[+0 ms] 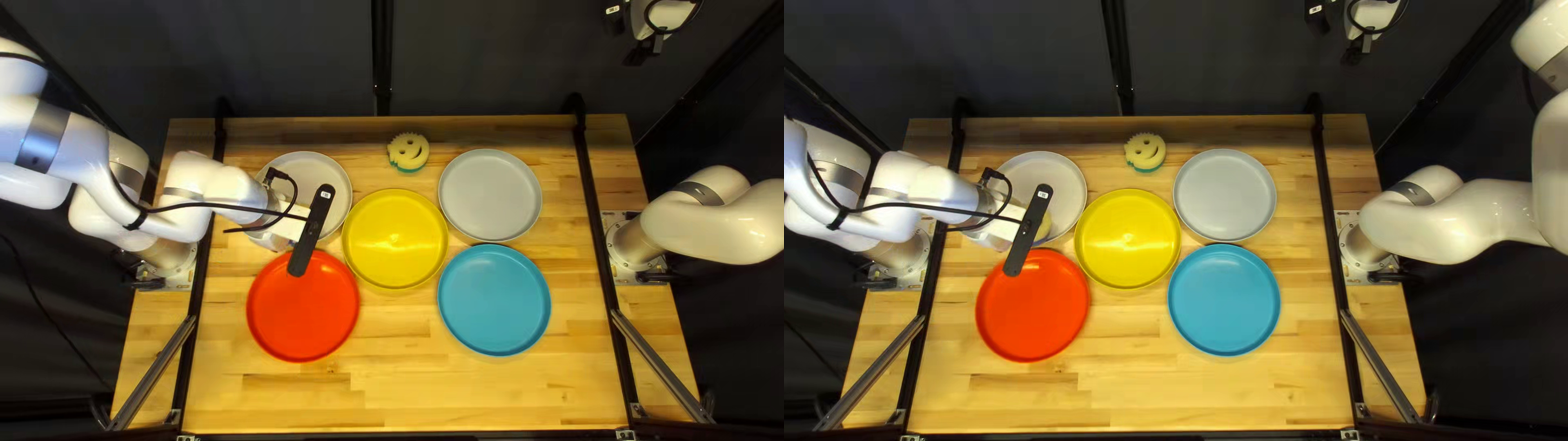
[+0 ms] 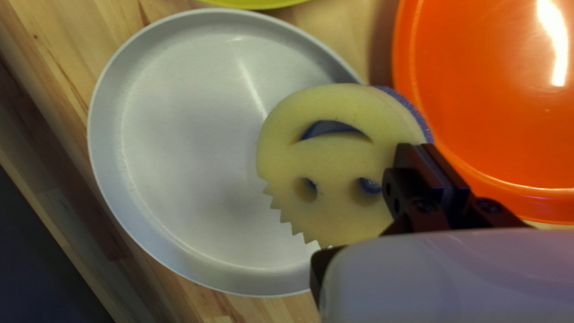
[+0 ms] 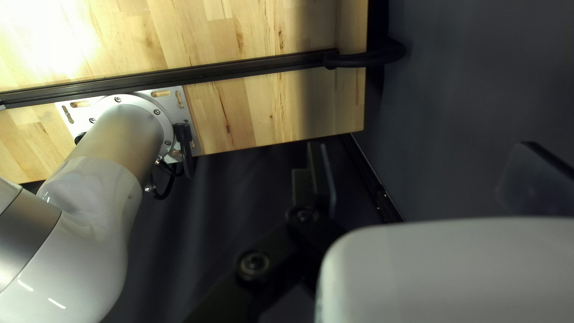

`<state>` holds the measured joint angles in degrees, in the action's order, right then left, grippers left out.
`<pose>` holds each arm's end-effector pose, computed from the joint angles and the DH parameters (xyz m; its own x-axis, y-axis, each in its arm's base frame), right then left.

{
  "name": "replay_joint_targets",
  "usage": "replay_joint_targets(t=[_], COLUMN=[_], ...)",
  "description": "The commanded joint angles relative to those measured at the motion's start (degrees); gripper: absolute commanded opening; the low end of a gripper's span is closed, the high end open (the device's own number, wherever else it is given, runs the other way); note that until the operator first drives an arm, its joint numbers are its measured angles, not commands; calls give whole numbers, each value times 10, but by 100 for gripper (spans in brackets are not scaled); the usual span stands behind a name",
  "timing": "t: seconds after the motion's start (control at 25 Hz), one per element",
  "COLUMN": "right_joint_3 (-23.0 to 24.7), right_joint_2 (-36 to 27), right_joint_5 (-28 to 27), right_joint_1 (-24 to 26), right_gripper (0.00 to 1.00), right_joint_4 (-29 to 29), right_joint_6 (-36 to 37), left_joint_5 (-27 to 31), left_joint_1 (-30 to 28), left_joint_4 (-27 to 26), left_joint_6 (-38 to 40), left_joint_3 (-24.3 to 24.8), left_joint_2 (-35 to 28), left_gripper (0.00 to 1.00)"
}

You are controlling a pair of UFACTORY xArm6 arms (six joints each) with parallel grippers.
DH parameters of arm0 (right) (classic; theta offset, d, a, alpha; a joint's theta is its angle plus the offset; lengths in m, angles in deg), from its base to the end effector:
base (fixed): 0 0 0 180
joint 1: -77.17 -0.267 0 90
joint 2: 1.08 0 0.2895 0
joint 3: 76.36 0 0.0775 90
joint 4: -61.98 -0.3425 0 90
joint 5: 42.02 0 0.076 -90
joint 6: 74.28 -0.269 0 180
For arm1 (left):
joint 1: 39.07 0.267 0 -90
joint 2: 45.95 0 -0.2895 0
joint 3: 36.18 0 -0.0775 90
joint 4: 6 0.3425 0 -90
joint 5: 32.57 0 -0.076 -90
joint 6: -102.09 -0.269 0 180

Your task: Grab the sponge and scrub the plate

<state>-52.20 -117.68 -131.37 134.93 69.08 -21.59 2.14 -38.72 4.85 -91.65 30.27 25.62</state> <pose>0.1318 -0.2711 0.3554 0.9934 -0.0940 -0.0656 -0.0858 -0.9893 0.1177 0.3057 0.0189 0.0827 0.9221 -0.3780 0.0835 -0.3633 -0.9195 -0.1500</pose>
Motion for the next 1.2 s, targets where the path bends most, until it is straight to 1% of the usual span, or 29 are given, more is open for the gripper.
replay_joint_targets(t=[0.04, 0.32, 0.6, 0.92, 1.04, 1.2], right_joint_3=[0, 0, 0, 0, 0, 0], right_joint_2=[0, 0, 0, 0, 0, 0], right_joint_5=[0, 0, 0, 0, 0, 0], right_joint_1=[0, 0, 0, 0, 0, 0], right_gripper=[100, 100, 100, 100, 100, 100], right_joint_4=[0, 0, 0, 0, 0, 0], right_joint_6=[0, 0, 0, 0, 0, 0], left_joint_5=[0, -4, -51, -74, -89, -110], left_joint_1=[0, -8, 28, 81, 108, 139], left_joint_4=[0, 1, -7, -8, -10, -23], left_joint_6=[-1, 12, -24, -79, -109, -151], left_joint_3=[0, 2, 5, -40, -69, -81], left_joint_2=[0, 5, 44, 97, 136, 166], left_gripper=[0, 0, 0, 0, 0, 0])
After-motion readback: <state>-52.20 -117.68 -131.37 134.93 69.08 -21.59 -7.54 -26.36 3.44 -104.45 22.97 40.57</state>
